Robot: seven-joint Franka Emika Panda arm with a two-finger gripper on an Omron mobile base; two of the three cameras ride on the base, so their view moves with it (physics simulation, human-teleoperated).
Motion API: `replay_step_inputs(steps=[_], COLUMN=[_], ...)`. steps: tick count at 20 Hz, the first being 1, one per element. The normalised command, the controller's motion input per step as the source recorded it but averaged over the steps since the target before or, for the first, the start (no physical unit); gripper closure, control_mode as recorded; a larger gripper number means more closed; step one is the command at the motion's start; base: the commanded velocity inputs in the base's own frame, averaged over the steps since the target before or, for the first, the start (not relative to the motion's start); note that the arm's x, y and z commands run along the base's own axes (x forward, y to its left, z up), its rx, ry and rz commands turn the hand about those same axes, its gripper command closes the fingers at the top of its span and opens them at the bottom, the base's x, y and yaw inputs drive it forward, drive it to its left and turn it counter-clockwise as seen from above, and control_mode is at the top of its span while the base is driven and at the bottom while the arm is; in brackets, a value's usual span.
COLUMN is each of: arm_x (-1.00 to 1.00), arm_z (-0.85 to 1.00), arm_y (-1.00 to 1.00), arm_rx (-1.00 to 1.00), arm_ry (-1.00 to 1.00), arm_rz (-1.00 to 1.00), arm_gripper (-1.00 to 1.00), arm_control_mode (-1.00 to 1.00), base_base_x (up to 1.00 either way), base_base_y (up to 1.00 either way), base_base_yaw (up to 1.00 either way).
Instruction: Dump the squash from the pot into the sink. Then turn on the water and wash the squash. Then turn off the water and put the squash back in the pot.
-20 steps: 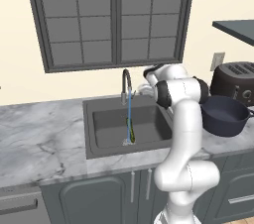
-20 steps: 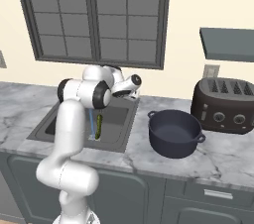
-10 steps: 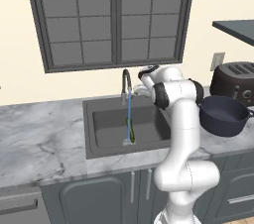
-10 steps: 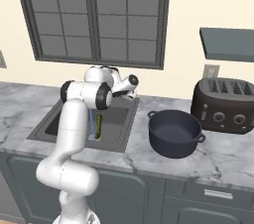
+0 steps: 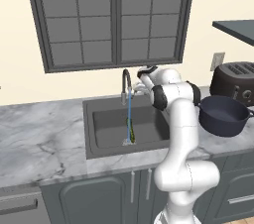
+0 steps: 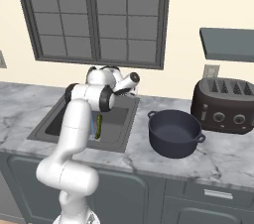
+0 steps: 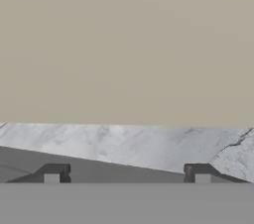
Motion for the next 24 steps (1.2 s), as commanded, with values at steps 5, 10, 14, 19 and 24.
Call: replay_step_inputs(steps=[5,10,14,19,24], arm_x=[0.13,0.0,0.0,0.0,0.0], arm_z=[-0.07,-0.05,-0.04,-0.09,0.0], arm_y=[0.26,0.33,0.38,0.23,-0.14], arm_rx=[0.04,0.04,0.03,0.0,0.0], arm_ry=[0.01,0.02,0.02,0.01,0.0], arm_rz=[0.01,0.0,0.0,0.0,-0.03], arm_gripper=[-1.0,-1.0,-1.0,-1.0,-1.0], arm_control_mode=[-1.0,-1.0,-1.0,-1.0,-1.0], base_base_x=[0.0,0.0,0.0,0.0,0.0], base_base_y=[0.0,0.0,0.0,0.0,0.0], base_base_yaw=[0.0,0.0,0.0,0.0,0.0])
